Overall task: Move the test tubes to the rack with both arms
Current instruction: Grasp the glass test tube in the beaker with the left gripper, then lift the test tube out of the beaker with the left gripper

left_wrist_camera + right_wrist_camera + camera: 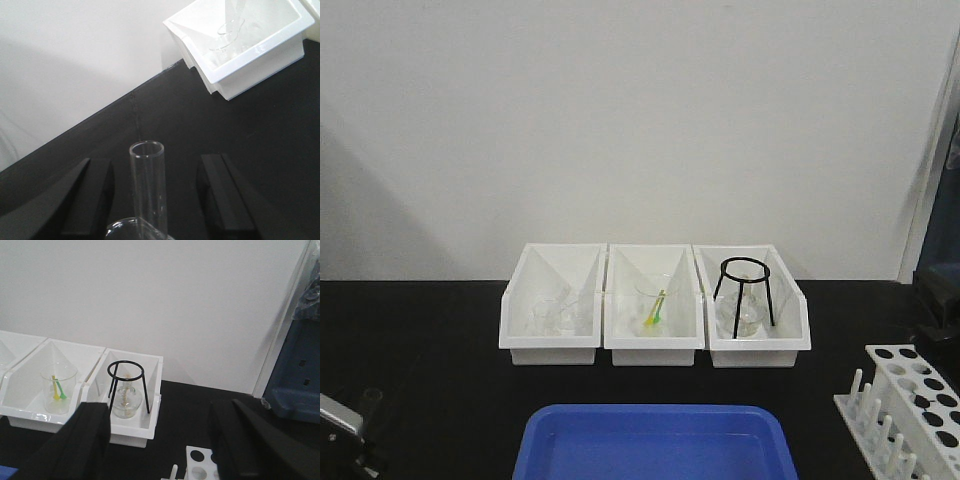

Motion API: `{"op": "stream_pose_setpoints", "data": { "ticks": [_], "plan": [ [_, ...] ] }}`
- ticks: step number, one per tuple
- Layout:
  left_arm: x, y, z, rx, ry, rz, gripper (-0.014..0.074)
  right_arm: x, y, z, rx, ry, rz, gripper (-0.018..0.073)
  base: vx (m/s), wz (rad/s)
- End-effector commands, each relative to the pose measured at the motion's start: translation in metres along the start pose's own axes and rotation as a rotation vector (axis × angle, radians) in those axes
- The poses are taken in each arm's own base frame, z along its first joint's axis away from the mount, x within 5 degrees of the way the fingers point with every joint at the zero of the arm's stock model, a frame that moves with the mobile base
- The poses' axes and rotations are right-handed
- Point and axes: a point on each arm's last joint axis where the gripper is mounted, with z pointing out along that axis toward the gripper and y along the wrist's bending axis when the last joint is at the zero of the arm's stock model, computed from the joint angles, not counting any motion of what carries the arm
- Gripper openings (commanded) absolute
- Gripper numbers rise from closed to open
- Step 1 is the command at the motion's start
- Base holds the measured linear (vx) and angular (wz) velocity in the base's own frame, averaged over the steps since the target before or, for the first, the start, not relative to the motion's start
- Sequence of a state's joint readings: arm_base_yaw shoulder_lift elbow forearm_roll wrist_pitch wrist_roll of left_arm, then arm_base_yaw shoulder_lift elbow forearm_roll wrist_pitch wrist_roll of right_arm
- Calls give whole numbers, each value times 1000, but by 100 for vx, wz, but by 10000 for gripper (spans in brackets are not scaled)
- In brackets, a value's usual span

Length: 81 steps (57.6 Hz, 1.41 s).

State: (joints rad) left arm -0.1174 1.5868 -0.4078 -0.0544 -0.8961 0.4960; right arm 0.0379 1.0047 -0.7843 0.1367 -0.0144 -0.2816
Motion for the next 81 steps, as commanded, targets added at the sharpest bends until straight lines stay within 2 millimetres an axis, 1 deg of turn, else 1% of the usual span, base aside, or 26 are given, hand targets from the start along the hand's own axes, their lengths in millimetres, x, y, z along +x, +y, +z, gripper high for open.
{"op": "stream_pose_setpoints", "data": {
  "ticks": [1,14,28,36,46,54,63,71,76,81],
  "plan": [
    [-18,11,0,-67,-117,-7,466,-21,-4,-4,32,-125,-15,470,0,0],
    [-14,14,1,-112,-76,-49,466,-21,-4,-4,32,-125,-15,470,0,0],
    [3,5,10,-87,-29,-15,466,-21,-4,-4,31,-121,-14,470,0,0],
    [9,2,14,-96,-40,-7,466,-20,-4,-4,30,-118,-14,470,0,0],
    [7,4,15,-129,-85,-7,466,-20,-4,-4,29,-117,-14,470,0,0],
    [7,7,15,-158,-82,-22,466,-20,-4,-3,29,-114,-14,470,0,0],
    [-2,12,26,-174,-85,-11,466,-18,-4,-2,27,-105,-14,470,0,0],
    [-8,14,36,-152,-60,-5,466,-12,-3,0,27,-93,-14,470,0,0],
    [-6,13,37,-136,-35,-7,466,-8,-3,0,28,-90,-14,470,0,0],
    [-7,13,37,-138,-39,-6,466,-9,-3,0,31,-99,-14,470,0,0]
  ]
}}
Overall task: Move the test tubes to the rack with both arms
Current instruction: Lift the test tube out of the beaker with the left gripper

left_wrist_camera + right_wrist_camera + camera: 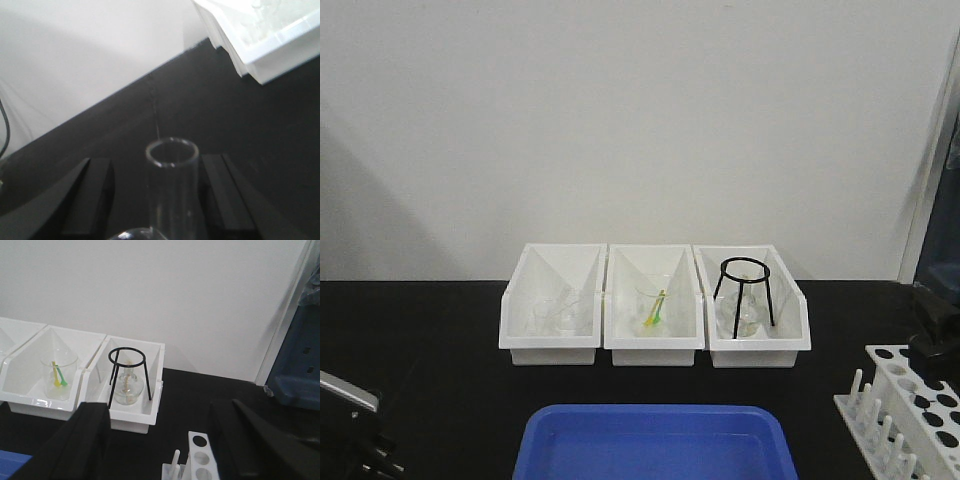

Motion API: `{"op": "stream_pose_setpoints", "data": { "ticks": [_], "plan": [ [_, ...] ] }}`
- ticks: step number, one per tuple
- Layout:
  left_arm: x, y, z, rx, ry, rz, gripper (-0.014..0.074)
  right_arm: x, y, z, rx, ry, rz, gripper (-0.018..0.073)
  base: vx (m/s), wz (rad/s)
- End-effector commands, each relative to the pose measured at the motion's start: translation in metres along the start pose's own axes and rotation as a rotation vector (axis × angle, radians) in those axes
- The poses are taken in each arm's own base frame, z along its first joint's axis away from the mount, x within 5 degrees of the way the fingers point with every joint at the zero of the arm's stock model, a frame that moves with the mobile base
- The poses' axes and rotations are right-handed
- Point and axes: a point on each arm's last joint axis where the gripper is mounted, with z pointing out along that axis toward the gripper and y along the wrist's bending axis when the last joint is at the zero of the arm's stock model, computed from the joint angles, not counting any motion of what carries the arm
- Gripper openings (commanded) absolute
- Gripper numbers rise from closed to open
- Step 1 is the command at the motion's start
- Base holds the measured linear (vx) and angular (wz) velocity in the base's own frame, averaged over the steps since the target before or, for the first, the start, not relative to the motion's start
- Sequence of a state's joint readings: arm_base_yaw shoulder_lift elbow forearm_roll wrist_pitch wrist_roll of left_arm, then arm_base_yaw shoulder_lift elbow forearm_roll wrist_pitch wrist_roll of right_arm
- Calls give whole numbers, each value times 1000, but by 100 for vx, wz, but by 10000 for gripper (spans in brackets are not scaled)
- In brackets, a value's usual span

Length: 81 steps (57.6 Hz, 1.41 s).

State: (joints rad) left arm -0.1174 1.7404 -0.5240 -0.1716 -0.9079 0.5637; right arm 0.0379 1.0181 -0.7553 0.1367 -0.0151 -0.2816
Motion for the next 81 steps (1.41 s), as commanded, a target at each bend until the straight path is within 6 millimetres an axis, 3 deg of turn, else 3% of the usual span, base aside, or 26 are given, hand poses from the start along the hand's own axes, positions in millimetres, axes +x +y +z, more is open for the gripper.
{"op": "stream_pose_setpoints", "data": {
  "ticks": [1,9,17,37,47,58,72,81],
  "plan": [
    [-19,12,0,-69,-110,-10,466,-21,-5,-5,37,-140,-14,470,0,0],
    [-20,12,0,-70,-114,-6,459,-21,-5,-5,39,-146,-14,470,0,0],
    [-20,12,0,-69,-113,-6,379,-21,-5,-5,39,-146,-14,470,0,0],
    [-20,12,0,-71,-118,-6,-24,-21,-5,-5,37,-139,-13,470,0,0],
    [-25,15,-1,-101,-165,-6,-22,-20,-4,-5,33,-126,-8,470,0,0],
    [-44,24,-12,-120,-219,-17,-22,-19,-4,-4,30,-118,-8,470,0,0],
    [-76,41,-39,-88,-217,-49,-22,-19,-4,-5,30,-120,5,470,0,0],
    [-109,54,-52,11,-135,-96,-22,-19,-4,-5,28,-122,46,470,0,0]
  ]
}}
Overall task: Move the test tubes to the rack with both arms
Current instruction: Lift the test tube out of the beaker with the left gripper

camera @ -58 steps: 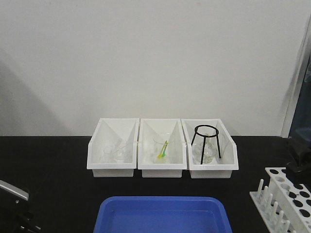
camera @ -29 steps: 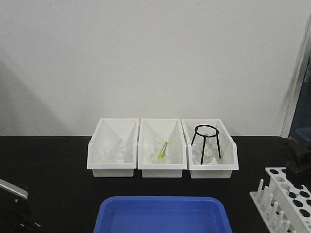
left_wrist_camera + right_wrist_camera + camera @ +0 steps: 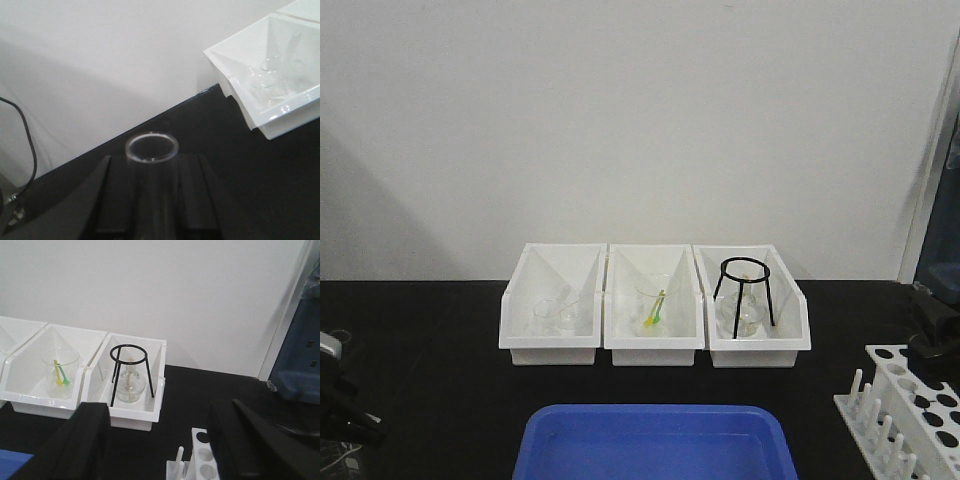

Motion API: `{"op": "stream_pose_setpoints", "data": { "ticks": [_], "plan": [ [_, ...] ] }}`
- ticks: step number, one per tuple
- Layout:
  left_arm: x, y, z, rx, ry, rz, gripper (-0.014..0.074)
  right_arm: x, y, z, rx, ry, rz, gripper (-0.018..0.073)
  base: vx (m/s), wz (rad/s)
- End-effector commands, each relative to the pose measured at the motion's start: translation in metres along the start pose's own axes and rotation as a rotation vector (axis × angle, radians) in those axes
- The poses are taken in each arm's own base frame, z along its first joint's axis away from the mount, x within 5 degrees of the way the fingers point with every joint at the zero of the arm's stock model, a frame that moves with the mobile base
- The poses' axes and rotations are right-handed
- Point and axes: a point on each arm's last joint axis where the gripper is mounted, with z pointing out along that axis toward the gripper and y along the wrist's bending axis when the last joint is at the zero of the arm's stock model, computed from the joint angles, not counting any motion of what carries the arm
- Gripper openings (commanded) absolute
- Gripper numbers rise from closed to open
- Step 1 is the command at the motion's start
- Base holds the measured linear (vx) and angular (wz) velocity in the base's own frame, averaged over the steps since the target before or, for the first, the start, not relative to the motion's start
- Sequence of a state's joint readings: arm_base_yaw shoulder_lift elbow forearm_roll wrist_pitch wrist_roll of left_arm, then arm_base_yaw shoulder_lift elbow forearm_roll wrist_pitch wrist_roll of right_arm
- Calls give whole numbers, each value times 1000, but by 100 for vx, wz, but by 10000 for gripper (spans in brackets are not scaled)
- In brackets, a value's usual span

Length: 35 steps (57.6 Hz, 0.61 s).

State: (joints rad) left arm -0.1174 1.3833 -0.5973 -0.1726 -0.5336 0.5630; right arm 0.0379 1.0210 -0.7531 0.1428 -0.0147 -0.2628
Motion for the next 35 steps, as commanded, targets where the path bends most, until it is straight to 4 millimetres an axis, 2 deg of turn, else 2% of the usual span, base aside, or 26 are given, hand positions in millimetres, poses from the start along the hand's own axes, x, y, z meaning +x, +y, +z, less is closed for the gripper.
{"op": "stream_pose_setpoints", "data": {
  "ticks": [1,14,20,27,35],
  "plan": [
    [-42,16,-12,6,-53,-57,-22,-21,-4,-5,27,-127,28,470,0,0],
    [-100,38,-25,76,-36,-153,-22,-20,-4,-4,22,-123,98,470,0,0],
    [-118,37,-26,100,-63,-164,-22,-17,-3,-2,17,-106,123,470,0,0],
    [-132,21,-29,159,-115,-190,-22,-13,4,5,-13,-78,120,470,0,0],
    [-144,-15,-30,275,-164,-231,-22,-9,26,12,-102,-52,108,470,0,0]
  ]
}}
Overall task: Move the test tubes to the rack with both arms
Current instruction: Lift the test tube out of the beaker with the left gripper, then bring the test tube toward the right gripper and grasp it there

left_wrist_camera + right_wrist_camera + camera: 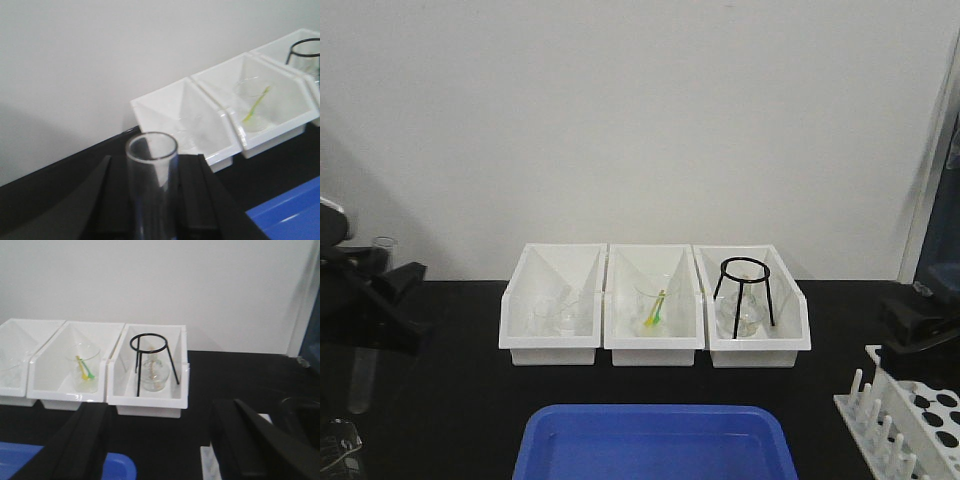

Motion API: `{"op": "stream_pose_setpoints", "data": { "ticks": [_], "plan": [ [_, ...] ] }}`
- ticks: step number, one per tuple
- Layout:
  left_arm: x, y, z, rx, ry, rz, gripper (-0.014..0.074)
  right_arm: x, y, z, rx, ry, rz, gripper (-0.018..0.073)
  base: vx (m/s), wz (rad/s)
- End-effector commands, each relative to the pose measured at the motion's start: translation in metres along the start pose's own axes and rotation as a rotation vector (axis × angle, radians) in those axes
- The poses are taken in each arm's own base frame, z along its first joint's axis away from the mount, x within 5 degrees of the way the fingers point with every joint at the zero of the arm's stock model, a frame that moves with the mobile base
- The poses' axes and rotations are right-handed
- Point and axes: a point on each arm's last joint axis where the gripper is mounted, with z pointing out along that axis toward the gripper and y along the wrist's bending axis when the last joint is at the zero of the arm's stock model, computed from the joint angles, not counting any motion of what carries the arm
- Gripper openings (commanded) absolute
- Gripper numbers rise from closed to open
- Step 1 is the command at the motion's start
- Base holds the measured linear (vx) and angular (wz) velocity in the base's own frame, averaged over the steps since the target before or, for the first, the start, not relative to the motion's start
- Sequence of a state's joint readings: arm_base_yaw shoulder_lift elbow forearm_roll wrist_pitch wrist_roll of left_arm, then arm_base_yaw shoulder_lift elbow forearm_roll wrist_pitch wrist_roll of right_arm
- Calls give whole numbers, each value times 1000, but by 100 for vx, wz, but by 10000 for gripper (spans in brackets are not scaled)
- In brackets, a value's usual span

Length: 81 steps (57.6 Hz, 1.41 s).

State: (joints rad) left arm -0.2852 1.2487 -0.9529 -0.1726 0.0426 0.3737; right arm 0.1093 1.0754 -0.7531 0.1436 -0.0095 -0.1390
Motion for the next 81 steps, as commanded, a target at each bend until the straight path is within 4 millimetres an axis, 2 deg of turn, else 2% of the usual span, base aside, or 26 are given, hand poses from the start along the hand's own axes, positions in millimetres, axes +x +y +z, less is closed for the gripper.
{"op": "stream_pose_setpoints", "data": {
  "ticks": [1,12,21,35,46,57,81],
  "plan": [
    [-28,-17,-5,32,-167,-40,-22,-16,14,0,-51,-101,-10,470,0,0],
    [-33,-61,-1,175,-209,-85,-22,-8,61,6,-229,-80,-48,470,0,0],
    [-36,-79,-5,241,-221,-141,-22,1,104,1,-392,-73,-98,470,0,0],
    [-42,-107,-15,342,-256,-200,-22,3,140,-15,-536,-104,-109,470,0,0],
    [-48,-126,-25,409,-300,-198,-22,2,152,-23,-591,-126,-94,470,0,0],
    [-51,-142,-34,467,-332,-198,-22,2,152,-23,-593,-122,-58,470,0,0],
    [-52,-163,-45,545,-343,-192,-22,-2,152,-23,-591,-162,-44,470,0,0]
  ]
}}
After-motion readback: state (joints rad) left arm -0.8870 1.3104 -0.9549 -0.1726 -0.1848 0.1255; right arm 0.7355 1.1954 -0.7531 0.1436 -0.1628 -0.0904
